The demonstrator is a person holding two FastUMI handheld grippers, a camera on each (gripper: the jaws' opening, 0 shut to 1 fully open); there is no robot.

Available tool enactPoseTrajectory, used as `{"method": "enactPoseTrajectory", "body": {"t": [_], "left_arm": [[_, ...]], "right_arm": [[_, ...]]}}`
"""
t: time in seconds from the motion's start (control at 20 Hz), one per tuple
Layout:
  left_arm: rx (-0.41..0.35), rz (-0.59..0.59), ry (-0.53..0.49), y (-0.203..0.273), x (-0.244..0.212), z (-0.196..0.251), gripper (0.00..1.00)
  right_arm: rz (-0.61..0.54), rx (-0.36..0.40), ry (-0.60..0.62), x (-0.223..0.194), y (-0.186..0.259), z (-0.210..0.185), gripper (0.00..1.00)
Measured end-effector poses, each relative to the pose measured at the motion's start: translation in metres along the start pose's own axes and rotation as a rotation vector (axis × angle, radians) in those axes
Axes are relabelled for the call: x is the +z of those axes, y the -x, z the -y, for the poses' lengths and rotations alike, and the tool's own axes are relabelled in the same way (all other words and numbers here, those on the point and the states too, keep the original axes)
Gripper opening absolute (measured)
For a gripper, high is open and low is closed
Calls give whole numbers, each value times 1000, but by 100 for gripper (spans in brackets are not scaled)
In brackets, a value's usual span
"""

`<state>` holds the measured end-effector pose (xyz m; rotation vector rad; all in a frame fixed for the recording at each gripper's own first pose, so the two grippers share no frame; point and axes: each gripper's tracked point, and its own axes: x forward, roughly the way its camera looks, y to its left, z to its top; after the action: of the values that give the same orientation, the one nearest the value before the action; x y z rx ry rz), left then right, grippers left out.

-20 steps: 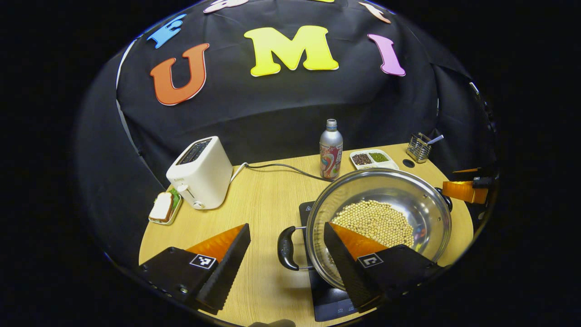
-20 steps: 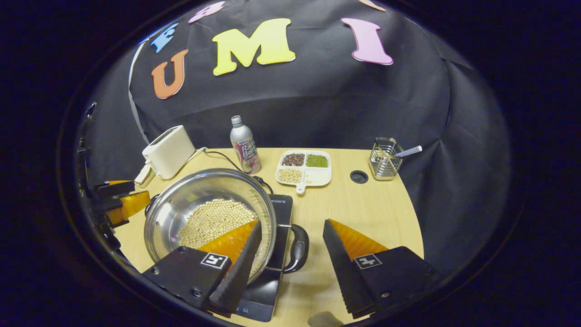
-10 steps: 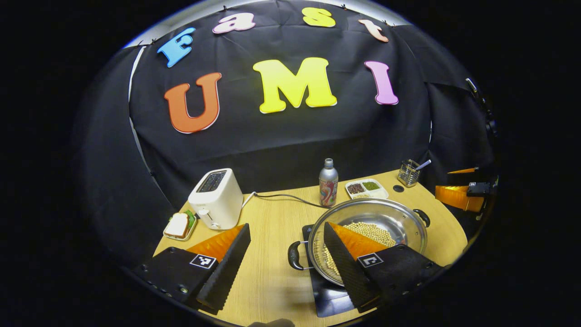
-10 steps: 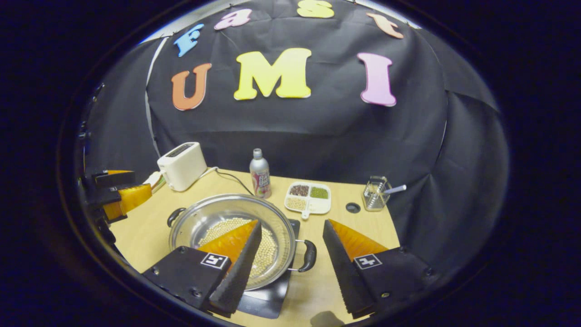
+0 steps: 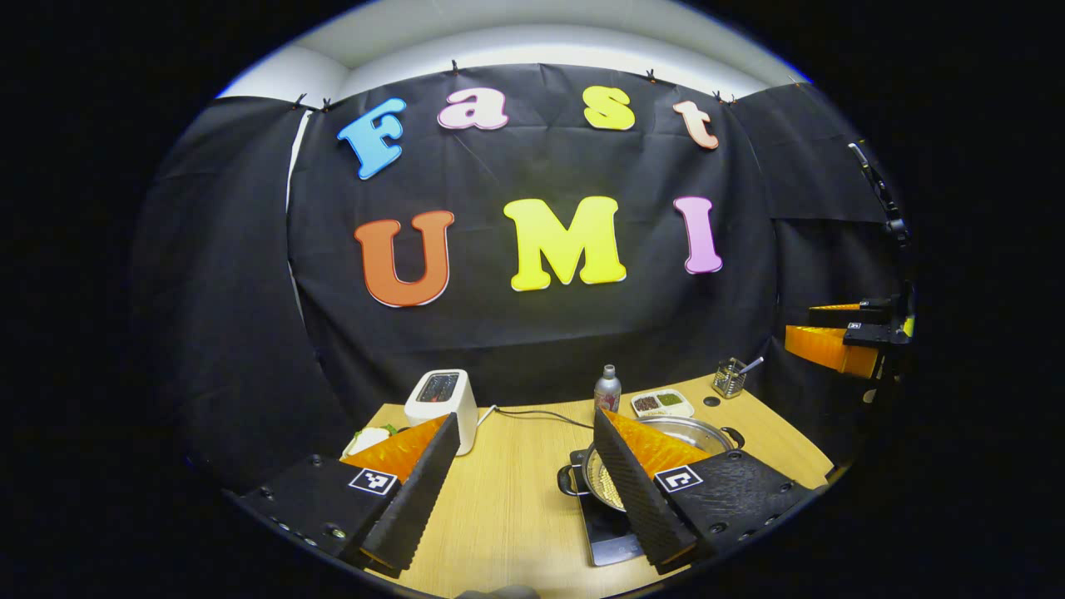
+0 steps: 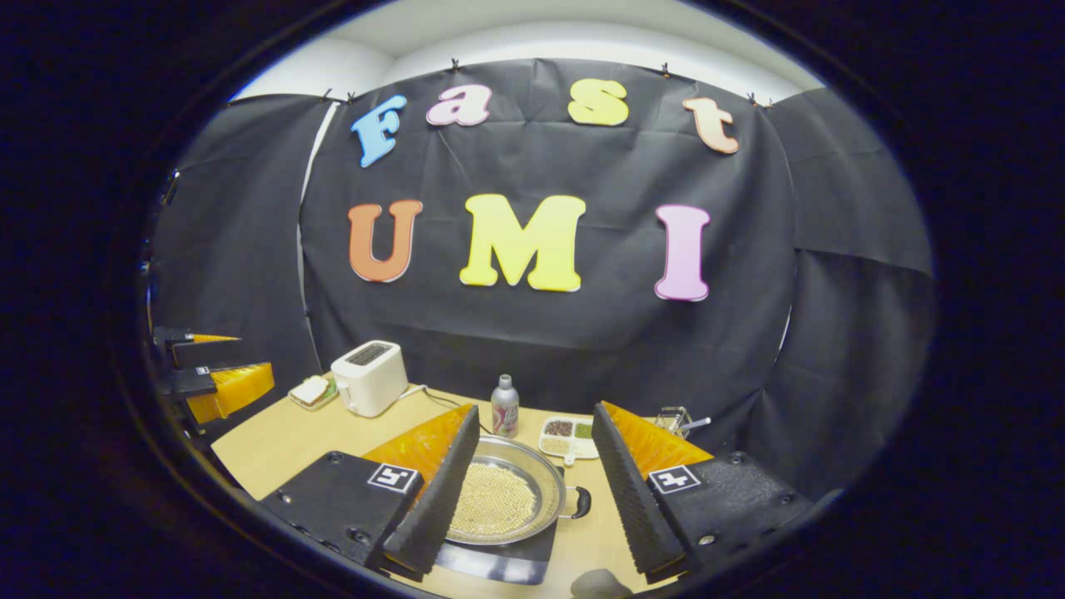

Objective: First push the handle of the pot to place it horizontally, then grasp the pot with both hands and set it on the induction cooktop.

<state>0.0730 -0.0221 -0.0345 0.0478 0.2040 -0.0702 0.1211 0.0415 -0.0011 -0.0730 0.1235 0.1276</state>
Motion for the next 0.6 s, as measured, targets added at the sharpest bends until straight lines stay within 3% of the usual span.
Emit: {"method": "enactPoseTrajectory", "body": {"t": [0.25,0.3,0.35,0.6], "left_arm": [[-2,98,-1,49,36,-24,96],[1,115,-4,59,41,-30,96],[-3,129,-2,68,45,-32,96],[-12,187,29,98,63,-43,96]], "right_arm": [[112,-39,-8,43,62,-10,86],[127,-43,-5,47,76,-12,89],[139,-45,-6,54,85,-14,100],[205,-80,-54,71,129,-19,100]]}}
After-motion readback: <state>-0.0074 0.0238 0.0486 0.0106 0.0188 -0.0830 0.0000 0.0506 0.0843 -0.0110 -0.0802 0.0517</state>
